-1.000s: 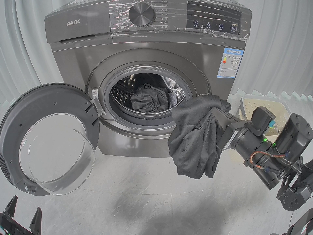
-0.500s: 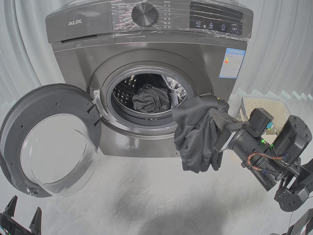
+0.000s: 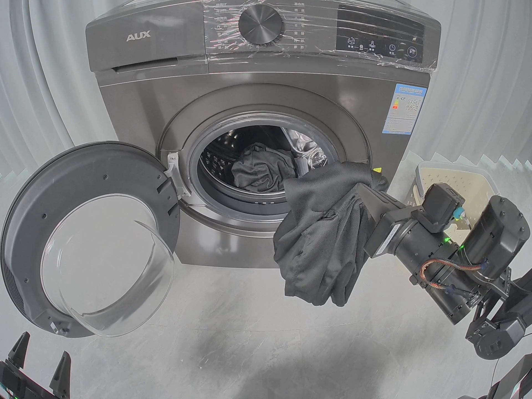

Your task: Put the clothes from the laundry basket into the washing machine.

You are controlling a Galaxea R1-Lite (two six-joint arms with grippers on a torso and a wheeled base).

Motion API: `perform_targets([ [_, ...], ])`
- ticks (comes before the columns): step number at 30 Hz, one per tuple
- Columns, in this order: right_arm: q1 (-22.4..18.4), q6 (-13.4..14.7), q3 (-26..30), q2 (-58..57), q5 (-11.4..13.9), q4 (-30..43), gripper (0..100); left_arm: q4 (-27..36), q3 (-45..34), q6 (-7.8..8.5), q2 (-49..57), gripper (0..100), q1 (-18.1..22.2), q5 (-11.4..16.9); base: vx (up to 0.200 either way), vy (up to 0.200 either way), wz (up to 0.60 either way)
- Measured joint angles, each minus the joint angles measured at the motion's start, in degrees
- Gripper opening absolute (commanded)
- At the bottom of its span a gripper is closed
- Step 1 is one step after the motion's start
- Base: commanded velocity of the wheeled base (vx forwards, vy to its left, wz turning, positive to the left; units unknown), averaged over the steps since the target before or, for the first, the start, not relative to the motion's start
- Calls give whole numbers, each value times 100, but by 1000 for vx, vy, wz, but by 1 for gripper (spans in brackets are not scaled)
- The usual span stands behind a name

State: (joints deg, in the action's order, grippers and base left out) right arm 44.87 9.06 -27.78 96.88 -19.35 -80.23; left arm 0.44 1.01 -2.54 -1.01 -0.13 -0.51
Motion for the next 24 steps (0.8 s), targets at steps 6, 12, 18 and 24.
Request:
perform_targets([
  [6,2,0,0,0,2,-5,0,0,0,0,0,100,0,0,0,-200,0],
  [12,2,-2,2,0,2,-2,0,0,0,0,0,100,0,0,0,-33,0],
  [18,2,0,9,0,0,0,0,0,0,0,0,100,2,0,0,0,0],
  [24,2,0,9,1,2,4,0,0,0,0,0,100,0,0,0,0,0],
])
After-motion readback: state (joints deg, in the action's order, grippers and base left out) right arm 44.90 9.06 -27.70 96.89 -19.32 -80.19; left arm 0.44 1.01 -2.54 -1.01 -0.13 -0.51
